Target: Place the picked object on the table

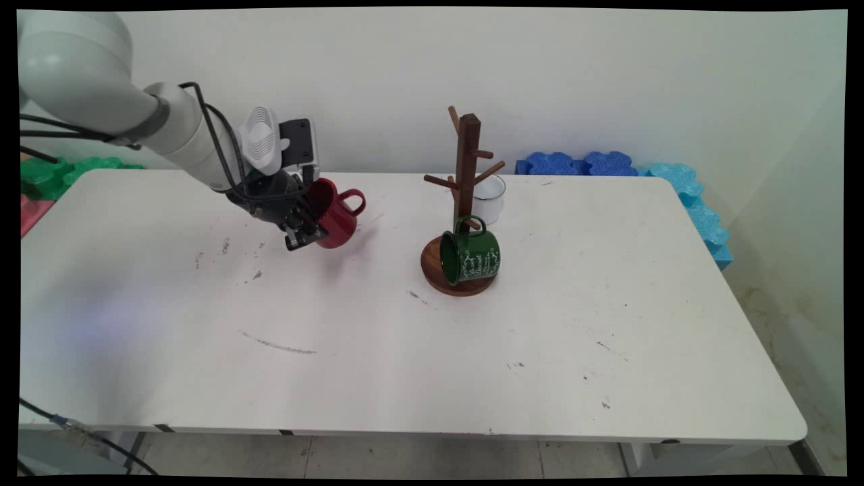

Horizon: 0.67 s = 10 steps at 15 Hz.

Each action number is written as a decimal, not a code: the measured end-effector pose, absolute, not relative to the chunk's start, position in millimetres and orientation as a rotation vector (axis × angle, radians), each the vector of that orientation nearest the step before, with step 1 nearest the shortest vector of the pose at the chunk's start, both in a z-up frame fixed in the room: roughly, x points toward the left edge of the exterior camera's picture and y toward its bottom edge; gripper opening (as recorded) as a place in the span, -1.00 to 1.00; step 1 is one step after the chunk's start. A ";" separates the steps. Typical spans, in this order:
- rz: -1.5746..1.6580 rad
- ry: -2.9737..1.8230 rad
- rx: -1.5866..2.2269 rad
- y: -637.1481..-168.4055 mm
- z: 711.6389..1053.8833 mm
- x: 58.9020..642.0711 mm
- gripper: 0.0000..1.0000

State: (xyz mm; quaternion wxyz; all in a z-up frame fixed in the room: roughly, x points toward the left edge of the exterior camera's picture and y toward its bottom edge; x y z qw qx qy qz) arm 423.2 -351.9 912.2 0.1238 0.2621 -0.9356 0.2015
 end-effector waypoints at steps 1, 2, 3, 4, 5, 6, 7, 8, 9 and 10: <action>0.580 -2.740 0.746 -357.2 909.3 424.3 -1.00; 0.574 -2.748 0.732 -361.4 907.3 425.1 -1.00; 0.568 -2.756 0.717 -365.4 905.4 425.6 -1.00; 0.558 -2.766 0.698 -370.7 902.9 426.1 -1.00; 0.550 -2.774 0.684 -374.6 901.2 426.4 -1.00; 0.544 -2.778 0.674 -377.0 900.1 426.5 -1.00; 0.535 -2.785 0.659 -380.5 898.6 426.6 -1.00; 0.529 -2.790 0.649 -382.8 897.7 426.7 -1.00; 0.521 -2.798 0.632 -386.1 896.4 427.0 -1.00; 0.513 -2.807 0.614 -389.3 895.0 427.1 -1.00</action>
